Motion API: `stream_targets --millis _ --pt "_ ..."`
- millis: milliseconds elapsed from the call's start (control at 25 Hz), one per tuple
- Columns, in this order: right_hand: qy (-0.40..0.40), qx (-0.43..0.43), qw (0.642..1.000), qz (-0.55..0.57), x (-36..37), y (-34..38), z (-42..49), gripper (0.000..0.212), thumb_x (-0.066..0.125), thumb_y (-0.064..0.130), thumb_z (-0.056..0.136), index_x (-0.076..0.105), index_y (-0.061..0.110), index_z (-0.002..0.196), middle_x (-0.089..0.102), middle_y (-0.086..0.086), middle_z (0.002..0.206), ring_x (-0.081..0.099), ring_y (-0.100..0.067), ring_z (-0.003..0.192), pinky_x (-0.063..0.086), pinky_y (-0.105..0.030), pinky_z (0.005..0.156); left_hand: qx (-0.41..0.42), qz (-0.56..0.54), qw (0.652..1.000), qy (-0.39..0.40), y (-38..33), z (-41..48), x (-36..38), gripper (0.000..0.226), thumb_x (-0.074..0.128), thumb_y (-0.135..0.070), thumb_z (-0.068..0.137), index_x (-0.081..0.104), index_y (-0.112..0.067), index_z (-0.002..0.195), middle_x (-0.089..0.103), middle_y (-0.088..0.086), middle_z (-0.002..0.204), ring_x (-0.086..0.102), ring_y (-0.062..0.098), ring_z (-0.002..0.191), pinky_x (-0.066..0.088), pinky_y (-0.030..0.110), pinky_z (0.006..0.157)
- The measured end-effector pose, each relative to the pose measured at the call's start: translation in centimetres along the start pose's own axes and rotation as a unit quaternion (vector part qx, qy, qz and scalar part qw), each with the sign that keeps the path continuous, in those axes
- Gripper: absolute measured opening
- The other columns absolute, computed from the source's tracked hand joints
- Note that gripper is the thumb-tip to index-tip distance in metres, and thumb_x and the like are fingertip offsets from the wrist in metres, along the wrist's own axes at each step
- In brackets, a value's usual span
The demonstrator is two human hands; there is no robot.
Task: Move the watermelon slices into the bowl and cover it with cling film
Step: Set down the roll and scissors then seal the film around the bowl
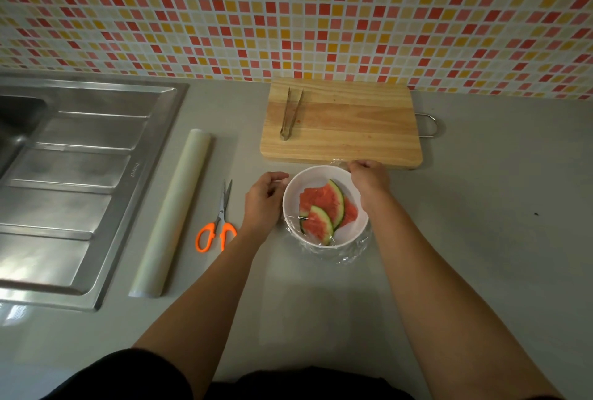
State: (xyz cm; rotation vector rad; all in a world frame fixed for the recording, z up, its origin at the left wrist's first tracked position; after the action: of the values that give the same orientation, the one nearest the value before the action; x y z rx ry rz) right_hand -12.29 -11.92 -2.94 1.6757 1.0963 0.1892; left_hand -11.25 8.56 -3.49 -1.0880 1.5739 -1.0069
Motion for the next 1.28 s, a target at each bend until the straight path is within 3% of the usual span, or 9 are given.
stream_targets --millis 120,280,360,440,560,680,880,1080,1280 --pt "0.003 0.000 1.000 0.001 0.1 0.0 0.0 0.011 0.057 0.023 0.087 0.060 0.017 0.078 0.060 -0.003 0.083 0.055 -0.018 0.078 0.039 -0.026 0.070 0.026 0.039 0.999 -0.003 -0.3 -0.5 -0.2 0.029 0.041 -0.029 0.100 0.067 -0.015 0.099 0.071 0.005 0.092 0.067 0.022 0.087 0.053 0.044 0.083" --pt "0.007 0.003 1.000 -0.007 0.1 -0.2 0.2 0.011 0.057 0.024 0.087 0.060 0.017 0.078 0.060 -0.003 0.084 0.055 -0.018 0.078 0.040 -0.027 0.069 0.042 0.136 0.990 0.006 -1.1 -1.0 -0.8 0.066 0.015 -0.050 0.099 0.071 -0.014 0.092 0.070 0.008 0.088 0.062 0.019 0.086 0.047 0.033 0.082" --pt "0.010 -0.004 1.000 -0.010 0.1 -0.3 0.3 0.012 0.058 0.024 0.086 0.060 0.017 0.077 0.061 -0.002 0.082 0.055 -0.017 0.075 0.040 -0.027 0.068 0.104 0.153 0.982 -0.032 -2.6 -0.6 -1.0 0.070 0.012 -0.052 0.096 0.070 -0.013 0.103 0.070 0.010 0.100 0.060 0.015 0.095 0.041 0.026 0.085" --pt "0.015 -0.013 1.000 -0.013 0.1 -0.3 0.3 0.012 0.059 0.024 0.085 0.062 0.016 0.078 0.062 -0.003 0.083 0.056 -0.018 0.076 0.043 -0.029 0.071 0.133 0.125 0.983 0.011 -3.7 -0.2 -0.2 0.067 0.013 -0.053 0.096 0.060 -0.014 0.125 0.062 0.004 0.126 0.051 0.008 0.116 0.033 0.014 0.093" --pt "0.013 -0.017 1.000 -0.014 0.2 -0.4 0.3 0.012 0.060 0.025 0.085 0.064 0.015 0.081 0.063 -0.004 0.085 0.057 -0.019 0.079 0.044 -0.031 0.073 0.126 0.088 0.984 0.088 -3.8 -0.4 1.7 0.067 0.013 -0.054 0.096 0.053 -0.015 0.132 0.056 0.002 0.134 0.045 0.005 0.123 0.027 0.005 0.091" --pt "0.009 -0.018 1.000 -0.011 0.2 -0.5 0.4 0.013 0.057 0.026 0.086 0.062 0.017 0.078 0.062 -0.001 0.082 0.055 -0.017 0.076 0.042 -0.028 0.070 0.096 0.058 0.991 0.070 -2.6 -0.9 2.5 0.064 0.014 -0.051 0.098 0.056 -0.015 0.128 0.061 0.003 0.125 0.052 0.012 0.117 0.038 0.014 0.090" --pt "-0.001 0.000 1.000 0.001 0.4 -0.6 0.5 0.010 0.055 0.027 0.087 0.059 0.021 0.080 0.060 0.000 0.083 0.054 -0.016 0.074 0.040 -0.026 0.068 0.052 0.045 0.997 0.030 -2.5 -1.1 2.5 0.066 0.013 -0.055 0.097 0.066 -0.021 0.116 0.064 -0.005 0.107 0.056 0.008 0.100 0.039 0.005 0.074" --pt "0.018 0.044 0.998 0.046 0.3 -0.4 0.1 0.009 0.057 0.021 0.083 0.060 0.018 0.075 0.059 0.002 0.074 0.052 -0.013 0.065 0.039 -0.026 0.065 0.021 0.099 0.995 0.011 -2.8 -1.2 2.5 0.077 0.010 -0.057 0.094 0.071 -0.011 0.093 0.067 0.009 0.089 0.060 0.019 0.085 0.044 0.030 0.077" --pt "0.064 0.120 0.986 0.101 0.1 0.1 -0.1 0.017 0.060 0.021 0.080 0.058 0.016 0.065 0.060 -0.004 0.072 0.054 -0.022 0.064 0.044 -0.033 0.069 0.001 0.149 0.989 0.007 -2.7 -0.6 2.6 0.048 0.027 -0.038 0.098 0.058 -0.010 0.074 0.055 0.002 0.069 0.052 0.016 0.069 0.035 0.026 0.057"
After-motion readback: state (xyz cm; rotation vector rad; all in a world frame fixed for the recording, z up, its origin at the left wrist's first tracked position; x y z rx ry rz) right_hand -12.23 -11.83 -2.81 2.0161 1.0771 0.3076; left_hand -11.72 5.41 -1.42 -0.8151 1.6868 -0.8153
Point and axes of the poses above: each hand's wrist, its own z-axis towards the middle knuckle, its own x-axis out of the palm, y = z × x, the point moved 2 cm from there along z, towards the middle knuckle
